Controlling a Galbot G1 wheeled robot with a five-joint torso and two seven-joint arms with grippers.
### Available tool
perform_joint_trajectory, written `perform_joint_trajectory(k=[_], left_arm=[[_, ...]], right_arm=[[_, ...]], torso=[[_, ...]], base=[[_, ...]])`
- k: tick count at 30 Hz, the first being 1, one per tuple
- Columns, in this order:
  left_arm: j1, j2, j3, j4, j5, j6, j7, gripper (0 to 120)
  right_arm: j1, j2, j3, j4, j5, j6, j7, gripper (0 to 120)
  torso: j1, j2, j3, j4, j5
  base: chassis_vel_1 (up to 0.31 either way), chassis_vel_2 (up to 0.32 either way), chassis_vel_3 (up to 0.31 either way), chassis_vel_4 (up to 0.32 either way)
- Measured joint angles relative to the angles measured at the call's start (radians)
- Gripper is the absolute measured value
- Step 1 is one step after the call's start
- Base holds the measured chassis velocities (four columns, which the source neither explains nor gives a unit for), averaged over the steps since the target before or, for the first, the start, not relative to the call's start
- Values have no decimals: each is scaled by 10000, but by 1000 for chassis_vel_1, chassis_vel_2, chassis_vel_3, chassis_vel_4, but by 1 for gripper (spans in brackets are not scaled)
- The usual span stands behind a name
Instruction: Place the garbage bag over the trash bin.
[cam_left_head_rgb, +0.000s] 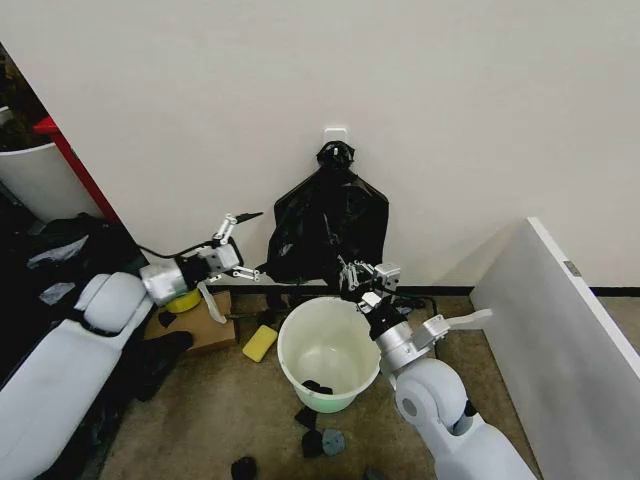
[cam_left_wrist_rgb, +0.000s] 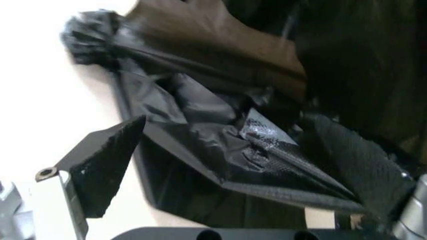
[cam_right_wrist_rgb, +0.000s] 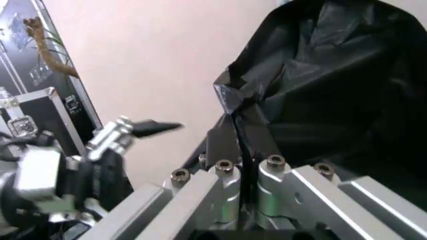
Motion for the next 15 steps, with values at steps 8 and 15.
perform_joint_trajectory(k=[8, 15], left_arm=[[-587, -240, 440, 558, 1118, -274, 241, 93], [-512, -234, 498, 699, 990, 2, 189, 68]], right_arm=[[-83, 105, -4, 82, -131, -5, -99, 0], [-125, 47, 42, 145, -144, -37, -141, 0]], torso=[[0, 0, -1, -1, 0], [-1, 0, -1, 0, 1]], base=[[0, 0, 0, 0], [0, 0, 0, 0]])
